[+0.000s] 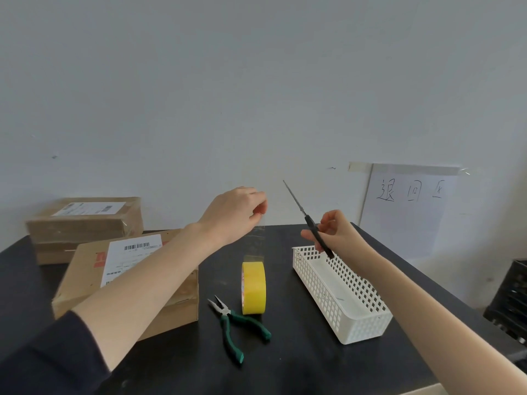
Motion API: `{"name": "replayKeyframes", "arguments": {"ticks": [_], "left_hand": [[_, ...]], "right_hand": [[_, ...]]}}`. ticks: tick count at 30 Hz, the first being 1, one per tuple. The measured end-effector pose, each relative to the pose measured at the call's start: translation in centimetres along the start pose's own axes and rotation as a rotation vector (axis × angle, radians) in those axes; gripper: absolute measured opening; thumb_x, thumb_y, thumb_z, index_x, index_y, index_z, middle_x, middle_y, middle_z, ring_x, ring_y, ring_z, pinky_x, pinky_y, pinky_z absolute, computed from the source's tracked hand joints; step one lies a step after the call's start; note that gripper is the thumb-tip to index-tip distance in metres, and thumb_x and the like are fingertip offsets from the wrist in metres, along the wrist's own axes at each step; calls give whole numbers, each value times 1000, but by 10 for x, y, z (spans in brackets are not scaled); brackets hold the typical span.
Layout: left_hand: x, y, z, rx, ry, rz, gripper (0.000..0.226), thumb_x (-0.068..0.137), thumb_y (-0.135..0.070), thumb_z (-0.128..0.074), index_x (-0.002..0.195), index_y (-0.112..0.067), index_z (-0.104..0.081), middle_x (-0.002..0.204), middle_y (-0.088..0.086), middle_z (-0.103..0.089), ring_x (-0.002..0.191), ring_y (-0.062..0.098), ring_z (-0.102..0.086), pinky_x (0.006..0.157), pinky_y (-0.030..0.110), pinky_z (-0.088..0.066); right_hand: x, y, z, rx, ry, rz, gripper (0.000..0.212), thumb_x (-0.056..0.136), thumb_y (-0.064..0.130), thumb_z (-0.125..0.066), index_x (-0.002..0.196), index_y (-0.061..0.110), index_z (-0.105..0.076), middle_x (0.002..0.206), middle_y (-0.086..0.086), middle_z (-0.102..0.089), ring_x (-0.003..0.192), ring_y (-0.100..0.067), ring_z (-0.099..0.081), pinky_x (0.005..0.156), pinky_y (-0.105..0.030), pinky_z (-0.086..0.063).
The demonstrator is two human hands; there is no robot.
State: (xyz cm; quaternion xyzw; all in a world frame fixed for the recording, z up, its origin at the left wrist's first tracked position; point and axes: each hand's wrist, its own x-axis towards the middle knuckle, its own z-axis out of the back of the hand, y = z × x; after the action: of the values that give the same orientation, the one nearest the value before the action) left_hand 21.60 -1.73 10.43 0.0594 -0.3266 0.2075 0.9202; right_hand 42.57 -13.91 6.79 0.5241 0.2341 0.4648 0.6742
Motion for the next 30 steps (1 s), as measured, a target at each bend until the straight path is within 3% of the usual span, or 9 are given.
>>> {"name": "replayKeyframes", "arguments": {"ticks": [4,11,15,23,30], "left_hand": [[1,2,2,-20,24,2,8,88,-12,-55,87,-19,-60,87,-8,-61,79,11,-54,70,32,-52],[4,6,4,-48,68,6,7,87,-12,-58,86,-18,-62,86,-8,-61,79,13,-56,73,37,-53],[4,6,6,-49,79,3,6,87,-13,-59,86,-18,-62,84,-10,-60,78,13,-57,73,36,-53],[3,6,10,-62,108,-6,5,88,-14,-61,85,-18,-62,85,-10,-61,78,12,-57,74,35,-52],[3,3,14,-60,129,-13,8,88,-14,-60,83,-20,-60,85,-9,-61,78,11,-56,74,32,-51]], "right_hand": [[-2,7,17,-218,74,48,62,63,43,-88,100,20,-43,91,0,-51,73,-14,-51,65,-27,-46],[0,12,43,-533,204,119,76,42,61,-87,91,25,-40,79,3,-51,67,-15,-44,66,-33,-41],[1,17,42,-617,242,177,71,51,46,-93,91,19,-40,79,3,-47,66,-15,-37,63,-30,-35],[6,33,27,-795,238,279,72,55,41,-92,96,9,-42,86,2,-47,69,-15,-36,61,-29,-32],[12,39,12,-808,262,273,73,54,44,-92,96,11,-42,86,4,-48,69,-14,-39,60,-27,-34]]}}
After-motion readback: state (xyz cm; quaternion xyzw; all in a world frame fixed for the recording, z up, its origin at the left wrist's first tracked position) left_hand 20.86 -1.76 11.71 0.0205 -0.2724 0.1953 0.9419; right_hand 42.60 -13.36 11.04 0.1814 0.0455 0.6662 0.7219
